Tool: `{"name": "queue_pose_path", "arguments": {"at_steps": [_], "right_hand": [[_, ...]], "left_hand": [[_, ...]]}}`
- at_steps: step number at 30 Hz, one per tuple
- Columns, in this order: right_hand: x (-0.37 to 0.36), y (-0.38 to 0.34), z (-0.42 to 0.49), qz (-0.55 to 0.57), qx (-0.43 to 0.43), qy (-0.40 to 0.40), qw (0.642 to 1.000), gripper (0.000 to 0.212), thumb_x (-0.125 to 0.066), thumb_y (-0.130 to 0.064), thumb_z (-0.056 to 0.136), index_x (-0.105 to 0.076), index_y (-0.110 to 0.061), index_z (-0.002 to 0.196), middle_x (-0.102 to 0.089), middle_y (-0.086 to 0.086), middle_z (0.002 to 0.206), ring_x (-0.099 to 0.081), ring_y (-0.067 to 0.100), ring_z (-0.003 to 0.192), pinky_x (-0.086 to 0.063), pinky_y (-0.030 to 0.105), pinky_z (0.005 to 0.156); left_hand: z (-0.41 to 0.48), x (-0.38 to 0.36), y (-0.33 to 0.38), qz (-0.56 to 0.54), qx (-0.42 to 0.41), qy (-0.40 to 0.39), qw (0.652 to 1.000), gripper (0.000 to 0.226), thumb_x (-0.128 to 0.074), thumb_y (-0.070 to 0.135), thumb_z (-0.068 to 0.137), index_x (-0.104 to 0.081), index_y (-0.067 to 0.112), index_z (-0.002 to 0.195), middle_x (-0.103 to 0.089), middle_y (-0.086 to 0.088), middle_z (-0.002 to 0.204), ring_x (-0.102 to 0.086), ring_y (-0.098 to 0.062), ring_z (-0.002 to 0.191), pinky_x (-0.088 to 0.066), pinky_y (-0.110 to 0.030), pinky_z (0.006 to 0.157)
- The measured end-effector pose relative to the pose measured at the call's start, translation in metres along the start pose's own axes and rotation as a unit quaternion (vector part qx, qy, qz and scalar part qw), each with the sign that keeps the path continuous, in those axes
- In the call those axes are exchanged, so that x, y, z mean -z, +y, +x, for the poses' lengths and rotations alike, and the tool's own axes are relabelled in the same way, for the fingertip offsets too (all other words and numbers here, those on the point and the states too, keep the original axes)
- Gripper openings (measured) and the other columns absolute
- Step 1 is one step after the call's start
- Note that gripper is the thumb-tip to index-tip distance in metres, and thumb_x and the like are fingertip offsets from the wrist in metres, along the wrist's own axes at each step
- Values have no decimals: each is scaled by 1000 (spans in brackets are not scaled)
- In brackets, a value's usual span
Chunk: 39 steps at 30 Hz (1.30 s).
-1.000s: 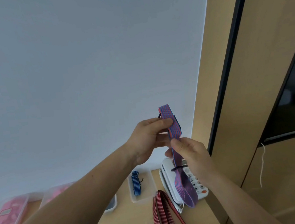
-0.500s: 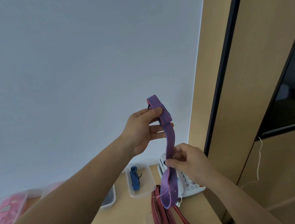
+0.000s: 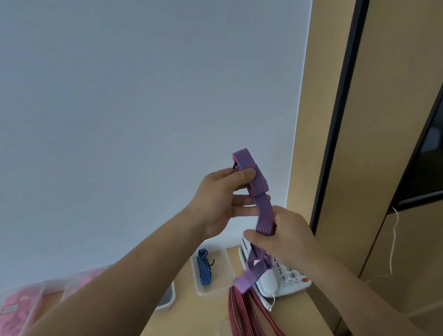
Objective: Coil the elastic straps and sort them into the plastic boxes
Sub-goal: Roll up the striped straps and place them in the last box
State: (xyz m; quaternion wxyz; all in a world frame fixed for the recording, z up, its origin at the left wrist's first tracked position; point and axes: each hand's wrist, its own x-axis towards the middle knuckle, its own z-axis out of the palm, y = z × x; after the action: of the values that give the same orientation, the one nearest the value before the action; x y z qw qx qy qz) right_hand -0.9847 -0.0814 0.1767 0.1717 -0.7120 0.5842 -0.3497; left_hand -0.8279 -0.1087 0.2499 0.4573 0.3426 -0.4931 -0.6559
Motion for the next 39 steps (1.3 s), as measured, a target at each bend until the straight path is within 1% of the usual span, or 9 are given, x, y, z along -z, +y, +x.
{"name": "queue_pose_path", "arguments": {"at_steps": [9, 13, 15, 21, 24, 27, 29, 32, 39], "right_hand": [[0, 6, -8, 215, -29, -125, 968, 15, -59, -31, 96, -59, -18, 90, -73, -1, 77, -61, 7, 65, -50, 24, 68], [3, 9, -8, 255, -59, -196, 945, 13, -72, -25, 88, -67, -13, 88, -66, -5, 72, -56, 9, 68, -46, 17, 66], [7, 10, -8, 287, -80, -216, 930, 25, -79, -18, 73, -67, -12, 95, -62, -5, 73, -57, 9, 68, -45, 16, 62], [26, 19, -9, 423, -69, -302, 851, 58, -56, 8, 63, -55, 3, 120, -61, 5, 90, -60, 16, 83, -50, 27, 72], [29, 24, -7, 452, -95, -284, 840, 52, -64, 13, 66, -59, 2, 117, -60, 11, 94, -59, 21, 87, -53, 30, 76], [19, 24, -3, 360, -122, -198, 903, 37, -78, 12, 70, -68, -7, 101, -63, 11, 92, -59, 22, 84, -52, 39, 85], [12, 24, 0, 328, -131, -130, 926, 32, -82, 8, 69, -70, -11, 92, -66, 4, 80, -63, 14, 74, -53, 31, 77], [7, 24, 1, 373, -120, -98, 915, 35, -81, 13, 68, -71, -11, 91, -71, 0, 76, -68, 11, 71, -53, 19, 68], [11, 28, -2, 426, -129, -103, 889, 41, -59, 26, 78, -68, -3, 106, -75, 7, 88, -69, 13, 78, -54, 22, 74]], "left_hand": [[7, 3, 7, -22, -22, 6, 999, 26, -60, 14, 96, -63, -6, 113, -69, -19, 99, -71, -42, 88, -61, -50, 75], [9, 4, 7, -29, -23, 3, 999, 23, -61, 14, 95, -64, -3, 110, -71, -18, 98, -72, -41, 86, -61, -49, 73], [9, 5, 4, -34, -21, 5, 999, 24, -61, 14, 95, -64, -4, 111, -70, -19, 99, -72, -42, 87, -61, -46, 71], [10, 13, 6, -38, -43, 38, 998, 20, -60, 13, 96, -65, -3, 107, -69, -17, 96, -73, -41, 84, -60, -42, 66], [10, 17, 9, -36, -50, 55, 997, 22, -59, 14, 97, -64, -3, 110, -68, -18, 97, -73, -41, 83, -60, -41, 65], [9, 17, 7, -36, -49, 66, 996, 21, -59, 13, 97, -64, -3, 109, -67, -18, 99, -72, -40, 81, -61, -41, 66], [8, 15, 2, -26, -40, 69, 996, 21, -59, 13, 96, -64, -2, 109, -67, -18, 100, -71, -40, 82, -61, -41, 66], [7, 14, -4, 11, -36, 73, 997, 25, -60, 13, 96, -63, -4, 113, -66, -18, 100, -68, -42, 85, -60, -40, 63], [10, 28, 4, -9, -73, 163, 984, 16, -58, 8, 96, -62, -1, 108, -63, -18, 95, -68, -36, 75, -62, -43, 67]]}}
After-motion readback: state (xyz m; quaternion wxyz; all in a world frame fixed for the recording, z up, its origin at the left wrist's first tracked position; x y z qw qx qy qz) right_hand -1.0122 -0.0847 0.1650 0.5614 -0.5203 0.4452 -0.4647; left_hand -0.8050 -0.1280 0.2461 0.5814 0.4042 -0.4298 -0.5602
